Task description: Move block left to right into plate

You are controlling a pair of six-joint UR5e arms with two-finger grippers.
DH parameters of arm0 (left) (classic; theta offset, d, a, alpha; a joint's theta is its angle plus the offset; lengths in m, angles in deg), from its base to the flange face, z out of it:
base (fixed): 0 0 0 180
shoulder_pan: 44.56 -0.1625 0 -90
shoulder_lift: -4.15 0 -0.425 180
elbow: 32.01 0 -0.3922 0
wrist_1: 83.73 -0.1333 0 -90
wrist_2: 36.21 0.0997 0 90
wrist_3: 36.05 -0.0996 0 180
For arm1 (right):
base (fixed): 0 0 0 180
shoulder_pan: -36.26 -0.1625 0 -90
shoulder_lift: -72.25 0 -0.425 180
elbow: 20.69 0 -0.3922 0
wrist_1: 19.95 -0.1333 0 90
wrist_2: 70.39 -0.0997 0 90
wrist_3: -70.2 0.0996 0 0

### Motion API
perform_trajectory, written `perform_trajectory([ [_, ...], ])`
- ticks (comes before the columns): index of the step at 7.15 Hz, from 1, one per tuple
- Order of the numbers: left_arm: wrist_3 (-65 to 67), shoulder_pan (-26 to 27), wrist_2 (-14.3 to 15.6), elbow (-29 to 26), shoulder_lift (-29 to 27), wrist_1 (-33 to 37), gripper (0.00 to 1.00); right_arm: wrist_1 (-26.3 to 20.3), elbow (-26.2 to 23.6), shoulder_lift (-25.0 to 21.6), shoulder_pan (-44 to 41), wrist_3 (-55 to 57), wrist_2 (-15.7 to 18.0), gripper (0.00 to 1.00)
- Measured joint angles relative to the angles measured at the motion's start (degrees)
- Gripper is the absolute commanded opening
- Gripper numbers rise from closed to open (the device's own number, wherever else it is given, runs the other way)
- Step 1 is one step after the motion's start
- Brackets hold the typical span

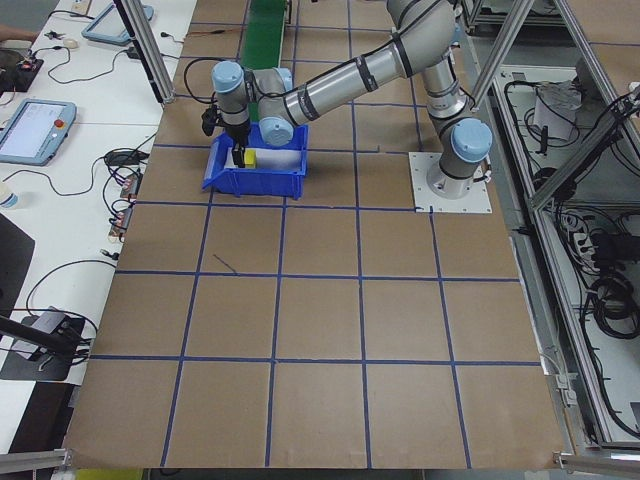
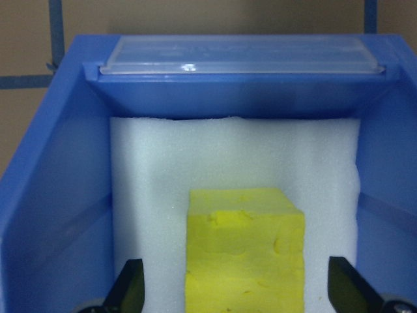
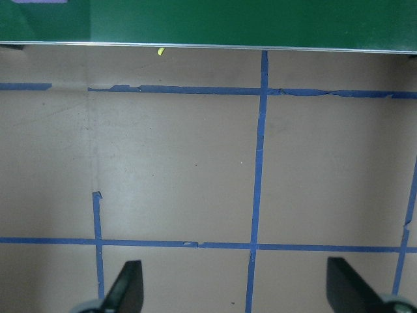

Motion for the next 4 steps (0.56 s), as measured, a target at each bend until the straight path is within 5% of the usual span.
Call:
perform_trajectory([
  [1, 0.02, -0.02, -0.11, 0.11, -0.52, -0.34, 0.83, 2.63, -0.94, 1.01, -0.06, 0.05, -0.01, 1.0],
  [2, -0.13, -0.03, -0.27, 0.17, -1.32, -1.12, 0.39, 7.0, -3.11, 1.67, -0.1, 0.33, 0.04, 1.0],
  [4, -0.32, -0.04, -0.5, 0.3, -1.77, -1.83, 0.25, 14.71, -7.87, 3.37, -0.13, 0.55, -0.02, 1.0],
])
